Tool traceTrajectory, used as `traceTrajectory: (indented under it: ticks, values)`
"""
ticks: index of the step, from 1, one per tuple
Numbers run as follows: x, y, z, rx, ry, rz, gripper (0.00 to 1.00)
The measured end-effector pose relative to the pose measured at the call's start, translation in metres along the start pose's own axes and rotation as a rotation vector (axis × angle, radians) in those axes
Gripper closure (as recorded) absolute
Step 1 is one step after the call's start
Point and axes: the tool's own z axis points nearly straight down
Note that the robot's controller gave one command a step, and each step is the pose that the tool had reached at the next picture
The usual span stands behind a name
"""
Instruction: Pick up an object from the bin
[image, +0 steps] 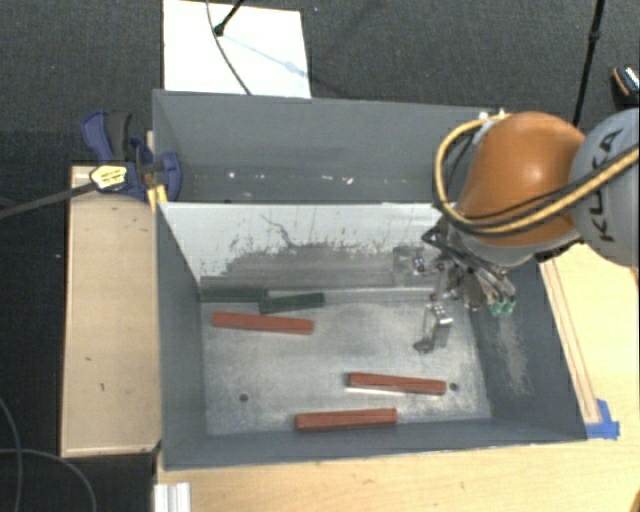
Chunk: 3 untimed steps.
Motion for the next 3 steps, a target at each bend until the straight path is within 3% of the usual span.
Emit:
traceTrajectory:
  ticks: [1, 2, 3]
  values:
    - [0.032, 0.031, 0.132, -0.003, 0.012, -0.135, 0.0]
    - [0.03, 0.03, 0.128, -0.001, 0.007, -0.134, 1.0]
    - [0.016, 0.016, -0.011, 0.002, -0.002, -0.107, 1.0]
